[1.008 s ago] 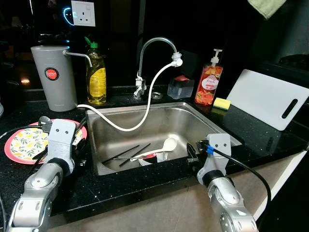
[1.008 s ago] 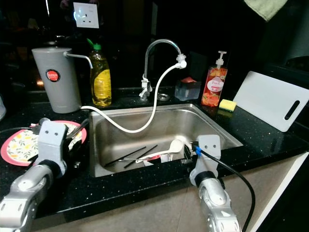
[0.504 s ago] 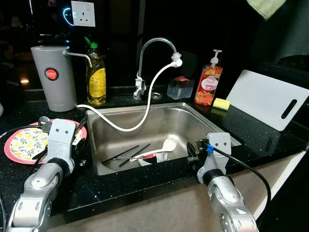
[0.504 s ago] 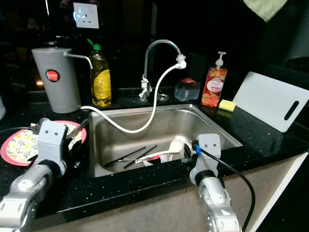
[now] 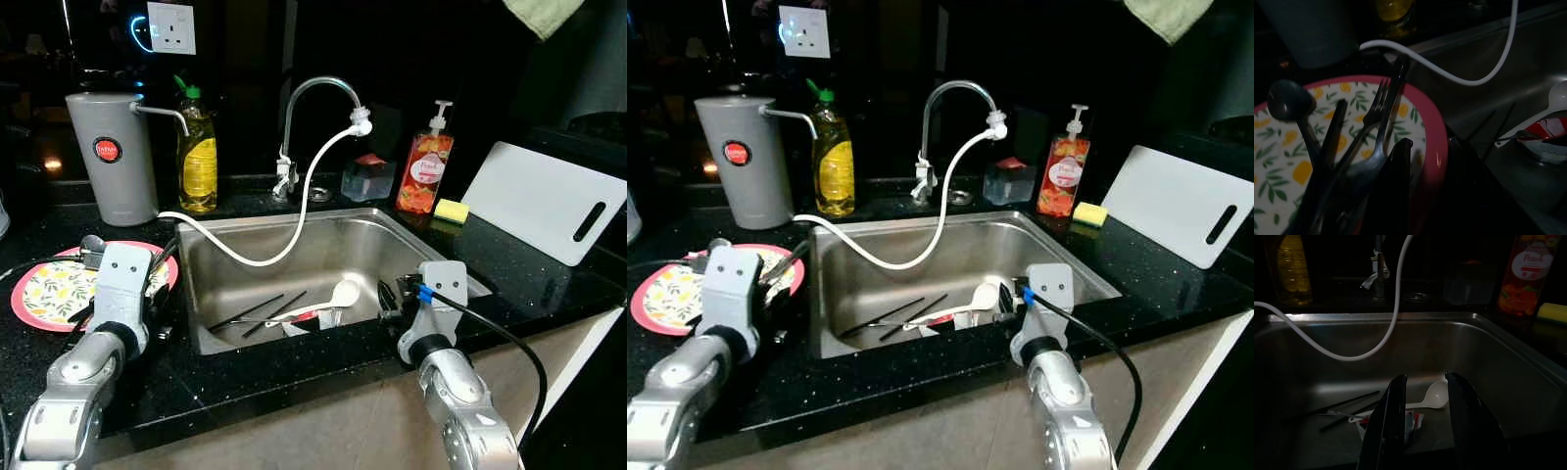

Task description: Kitchen organization

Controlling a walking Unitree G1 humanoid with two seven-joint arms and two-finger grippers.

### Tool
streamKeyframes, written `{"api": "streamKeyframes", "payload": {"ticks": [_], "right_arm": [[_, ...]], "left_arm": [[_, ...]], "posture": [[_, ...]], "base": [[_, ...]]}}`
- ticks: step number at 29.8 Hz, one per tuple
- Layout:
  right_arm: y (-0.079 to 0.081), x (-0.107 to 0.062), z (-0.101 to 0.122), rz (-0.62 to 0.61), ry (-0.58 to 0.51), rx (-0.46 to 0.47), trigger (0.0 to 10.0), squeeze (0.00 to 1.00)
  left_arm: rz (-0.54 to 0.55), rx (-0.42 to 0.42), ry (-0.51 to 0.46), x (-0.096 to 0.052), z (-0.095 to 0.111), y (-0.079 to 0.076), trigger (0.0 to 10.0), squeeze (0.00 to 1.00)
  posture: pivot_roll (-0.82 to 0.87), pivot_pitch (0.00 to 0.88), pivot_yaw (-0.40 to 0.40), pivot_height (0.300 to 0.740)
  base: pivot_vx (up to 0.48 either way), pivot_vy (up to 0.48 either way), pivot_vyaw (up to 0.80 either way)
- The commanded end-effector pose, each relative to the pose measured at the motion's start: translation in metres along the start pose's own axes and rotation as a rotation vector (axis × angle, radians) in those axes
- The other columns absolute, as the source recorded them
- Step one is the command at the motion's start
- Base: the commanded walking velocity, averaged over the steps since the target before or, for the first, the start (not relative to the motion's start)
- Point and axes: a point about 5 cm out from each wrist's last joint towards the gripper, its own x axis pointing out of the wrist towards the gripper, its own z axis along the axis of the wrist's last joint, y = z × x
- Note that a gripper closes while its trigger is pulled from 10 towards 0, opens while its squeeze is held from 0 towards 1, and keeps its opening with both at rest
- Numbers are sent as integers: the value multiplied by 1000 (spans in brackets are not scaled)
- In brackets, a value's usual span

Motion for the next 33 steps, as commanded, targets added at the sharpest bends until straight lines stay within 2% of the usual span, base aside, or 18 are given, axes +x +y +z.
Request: {"api": "streamKeyframes", "payload": {"ticks": [1, 2, 6, 13, 15, 20, 21, 22, 24, 28, 33], "right_arm": [[-8, -2, 3, -27, -14, 0, 10000, 0], [-11, -5, 4, -48, -13, 1, 10000, 0], [-11, -7, 4, -52, -12, 2, 10000, 0], [-10, -8, 3, -56, -8, 5, 10000, 0], [-10, -9, 3, -64, -9, 9, 10000, 0], [-10, -9, 3, -68, -8, 12, 10000, 0], [-9, -9, 3, -63, -6, 14, 10000, 0], [-9, -9, 3, -63, -6, 14, 10000, 0], [-6, -6, 4, -45, -8, 18, 10000, 0], [-3, -4, 4, -40, -10, 25, 10000, 0], [-1, -3, 4, -39, -15, 32, 10000, 0]], "left_arm": [[-24, 7, -17, 0, 9, -1, 10000, 0], [-13, 32, 8, 4, 15, 1, 10000, 0], [19, 20, 59, 6, 17, 5, 10000, 0], [55, -20, 68, 11, 31, 11, 10000, 0], [60, -10, 63, 14, 39, 13, 10000, 0], [82, -11, 70, 18, 45, 17, 10000, 0], [105, -73, 97, 22, 43, 23, 10000, 0], [105, -73, 97, 22, 43, 23, 10000, 0], [142, -155, 170, 29, 30, 31, 10000, 0], [181, -182, 244, 38, 17, 39, 10000, 0], [182, -208, 277, 46, 12, 43, 10000, 0]], "posture": [[-42, 0, -50, 740], [-48, 0, -51, 740], [-47, 0, -42, 740], [-49, 0, -26, 740], [-55, 0, -23, 740], [-56, 0, -38, 740], [-49, 0, -51, 740], [-49, 0, -51, 740], [-44, 0, -56, 740], [-42, 0, -55, 740], [-50, 0, -54, 740]], "base": [[0, 0, 0], [0, 0, 0], [0, 0, 0], [0, 0, 0], [0, 0, 0], [0, 0, 0], [0, 0, 0], [0, 0, 0], [0, 0, 0], [0, 0, 0], [0, 0, 0]]}}
